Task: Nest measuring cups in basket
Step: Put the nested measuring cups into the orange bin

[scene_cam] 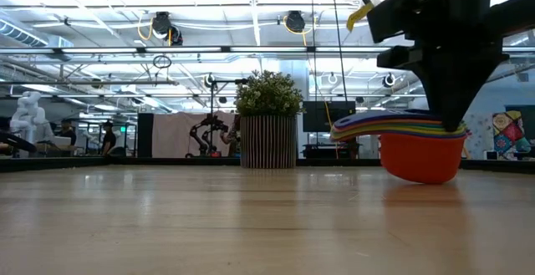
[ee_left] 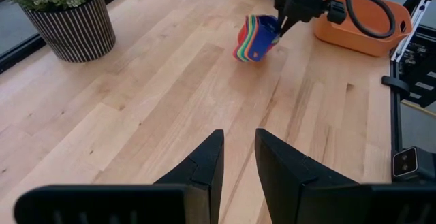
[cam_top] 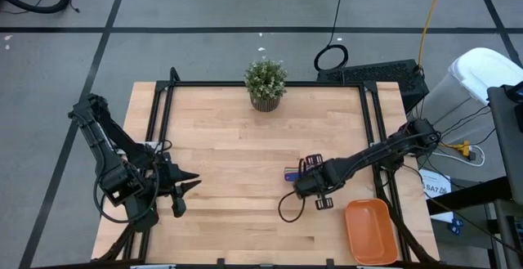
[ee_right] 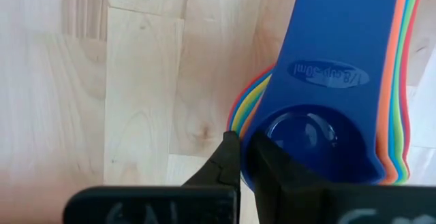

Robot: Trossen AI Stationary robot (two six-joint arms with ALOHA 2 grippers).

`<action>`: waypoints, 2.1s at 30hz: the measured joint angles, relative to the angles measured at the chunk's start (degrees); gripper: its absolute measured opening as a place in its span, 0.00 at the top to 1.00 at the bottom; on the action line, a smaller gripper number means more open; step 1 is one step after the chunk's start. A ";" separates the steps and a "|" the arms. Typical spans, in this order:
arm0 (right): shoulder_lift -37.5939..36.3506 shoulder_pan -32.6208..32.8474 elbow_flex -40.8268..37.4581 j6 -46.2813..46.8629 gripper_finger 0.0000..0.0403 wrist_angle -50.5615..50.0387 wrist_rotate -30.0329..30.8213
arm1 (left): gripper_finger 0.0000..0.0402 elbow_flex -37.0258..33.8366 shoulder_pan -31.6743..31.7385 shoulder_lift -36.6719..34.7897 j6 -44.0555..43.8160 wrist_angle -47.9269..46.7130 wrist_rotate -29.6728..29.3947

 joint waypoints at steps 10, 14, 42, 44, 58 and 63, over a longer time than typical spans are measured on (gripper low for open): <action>-1.51 -0.60 -0.22 -2.72 0.86 1.19 -1.14 | 0.78 0.00 0.00 0.01 0.00 0.00 0.02; -2.54 -0.67 -0.36 -2.85 0.75 1.46 -1.01 | 0.78 0.00 0.00 0.00 0.00 -0.04 0.02; -7.27 -0.70 -0.09 -3.55 0.57 -2.49 23.25 | 0.78 -0.01 -0.01 0.00 0.03 0.17 0.09; -8.98 -1.36 -0.06 -3.49 0.57 -2.67 25.11 | 0.78 0.00 -0.01 0.01 0.37 0.16 0.05; -12.41 -6.29 -5.17 -10.04 0.37 -3.14 30.55 | 0.78 0.00 2.88 2.96 7.72 0.11 -1.36; -12.41 -6.32 -7.61 -8.34 0.21 -2.86 39.67 | 0.78 -0.02 7.31 5.28 11.69 -0.02 1.79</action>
